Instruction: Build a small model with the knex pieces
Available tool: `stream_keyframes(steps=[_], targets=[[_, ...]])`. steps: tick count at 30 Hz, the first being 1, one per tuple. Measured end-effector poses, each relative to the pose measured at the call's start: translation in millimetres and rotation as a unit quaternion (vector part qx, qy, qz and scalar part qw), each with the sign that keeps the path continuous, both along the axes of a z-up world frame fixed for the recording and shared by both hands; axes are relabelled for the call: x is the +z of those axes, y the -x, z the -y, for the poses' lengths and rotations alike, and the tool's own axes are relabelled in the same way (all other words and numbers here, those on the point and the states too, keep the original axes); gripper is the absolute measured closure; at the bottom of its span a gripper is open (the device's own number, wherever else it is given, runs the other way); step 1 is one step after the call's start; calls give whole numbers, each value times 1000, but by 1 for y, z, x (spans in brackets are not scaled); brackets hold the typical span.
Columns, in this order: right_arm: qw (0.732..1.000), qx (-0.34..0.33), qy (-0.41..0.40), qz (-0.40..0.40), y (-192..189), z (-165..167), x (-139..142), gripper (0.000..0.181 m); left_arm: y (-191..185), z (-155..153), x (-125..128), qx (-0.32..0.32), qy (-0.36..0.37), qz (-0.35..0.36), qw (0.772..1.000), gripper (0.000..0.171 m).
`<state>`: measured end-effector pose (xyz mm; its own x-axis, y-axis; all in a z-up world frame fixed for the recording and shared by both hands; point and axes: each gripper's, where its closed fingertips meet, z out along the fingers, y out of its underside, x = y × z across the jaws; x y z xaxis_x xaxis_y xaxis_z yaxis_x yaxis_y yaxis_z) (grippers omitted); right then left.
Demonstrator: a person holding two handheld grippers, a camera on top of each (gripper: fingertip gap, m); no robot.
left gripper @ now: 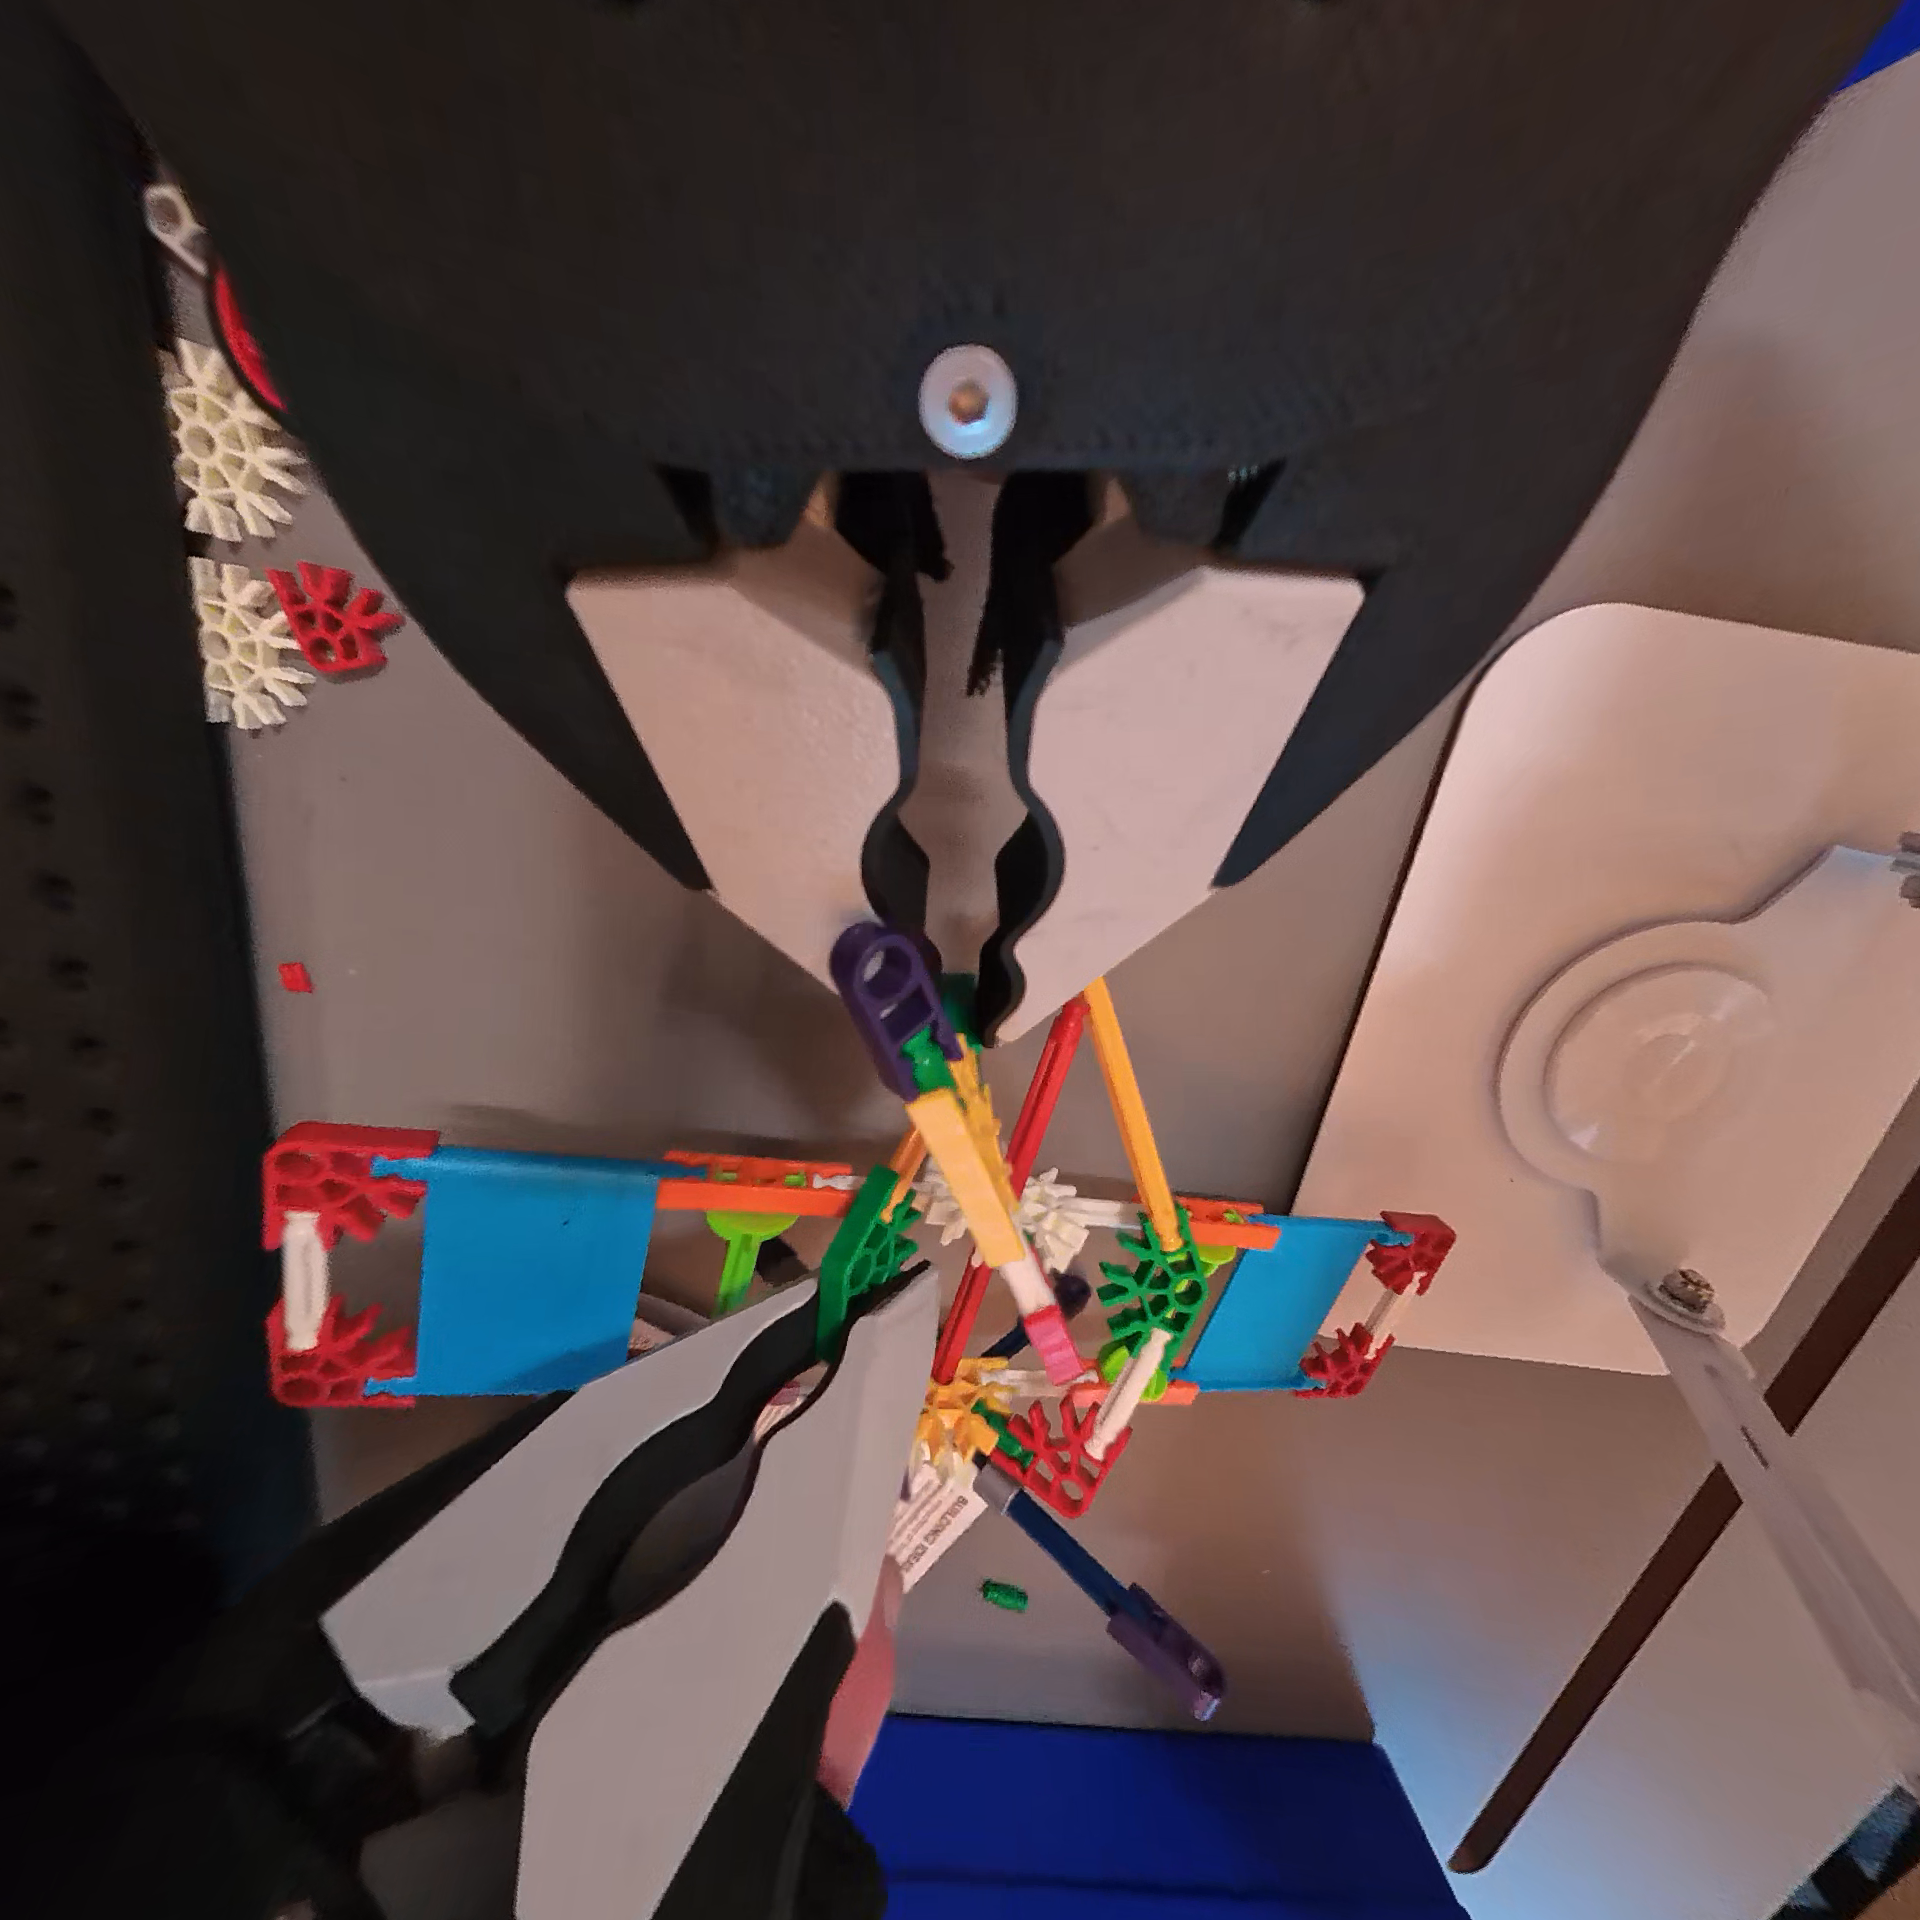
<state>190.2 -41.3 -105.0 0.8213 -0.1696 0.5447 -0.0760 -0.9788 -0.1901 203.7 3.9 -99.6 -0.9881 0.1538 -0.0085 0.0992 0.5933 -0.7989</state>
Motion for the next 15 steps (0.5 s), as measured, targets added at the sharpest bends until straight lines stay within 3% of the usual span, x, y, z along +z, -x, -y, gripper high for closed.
stream_keyframes(steps=[8, 15], targets=[[999, 19, 33, 5, 5, 4, 0, 178, 6, 2, 6, -10, 10, -24, 1000, 169], [998, 28, 62, 7, 9, 9, -2, 178, 23, 4, 10, -30, 14, -92, 995, 169]])
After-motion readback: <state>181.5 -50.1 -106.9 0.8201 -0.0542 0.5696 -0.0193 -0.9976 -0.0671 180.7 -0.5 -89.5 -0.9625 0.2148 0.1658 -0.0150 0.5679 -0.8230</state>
